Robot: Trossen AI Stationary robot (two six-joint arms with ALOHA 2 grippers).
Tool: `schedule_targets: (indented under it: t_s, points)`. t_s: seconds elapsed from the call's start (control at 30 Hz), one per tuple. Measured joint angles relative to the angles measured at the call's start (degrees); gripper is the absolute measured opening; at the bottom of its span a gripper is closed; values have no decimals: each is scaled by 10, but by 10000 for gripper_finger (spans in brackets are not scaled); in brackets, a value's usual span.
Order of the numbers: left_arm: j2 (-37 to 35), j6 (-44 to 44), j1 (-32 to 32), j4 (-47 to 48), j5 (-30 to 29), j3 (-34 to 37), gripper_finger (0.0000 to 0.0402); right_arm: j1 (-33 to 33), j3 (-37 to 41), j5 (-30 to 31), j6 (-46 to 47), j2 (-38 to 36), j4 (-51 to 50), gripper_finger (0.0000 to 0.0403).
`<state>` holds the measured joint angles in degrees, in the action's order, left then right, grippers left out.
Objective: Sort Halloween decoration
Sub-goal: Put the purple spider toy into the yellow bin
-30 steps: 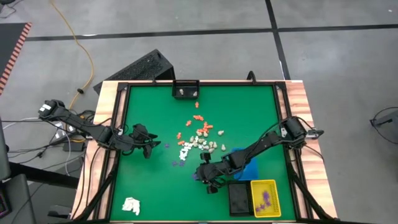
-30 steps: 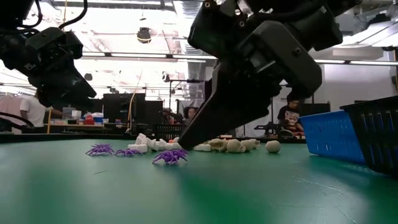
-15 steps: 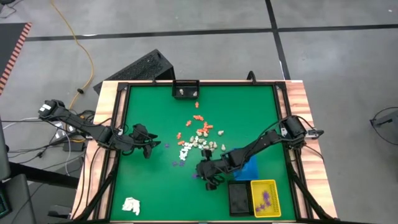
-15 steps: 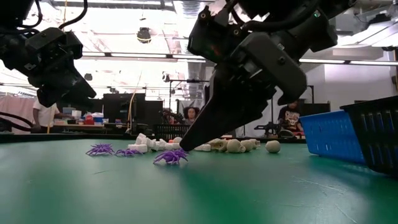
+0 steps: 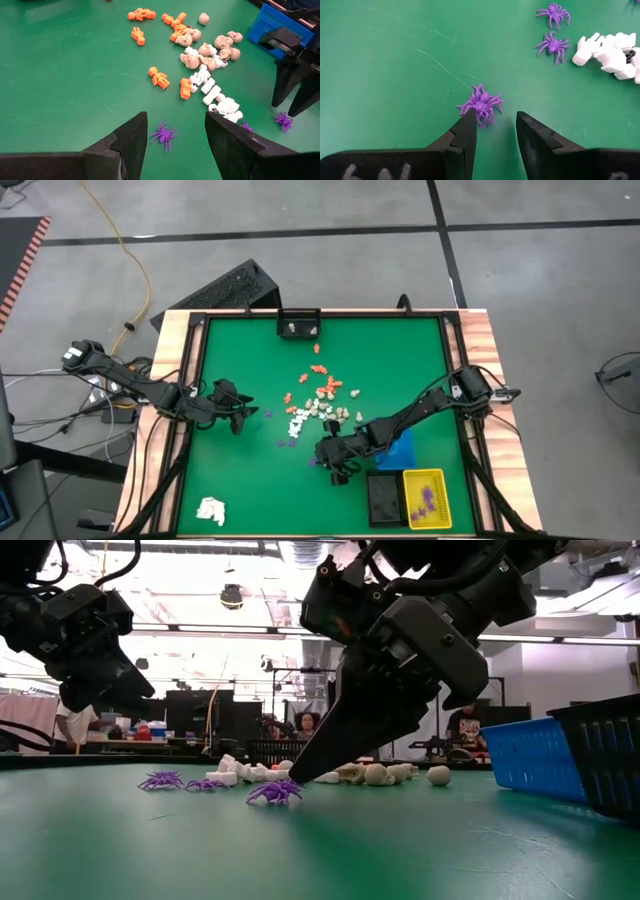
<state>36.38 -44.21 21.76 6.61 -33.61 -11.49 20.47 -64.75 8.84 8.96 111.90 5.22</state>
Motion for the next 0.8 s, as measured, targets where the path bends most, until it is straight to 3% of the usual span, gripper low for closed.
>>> schedule_targets:
  t_s: [0.8]
  points:
    - [0,0,0,0,0,0,189,0,0,-17,-5,0,16,138]
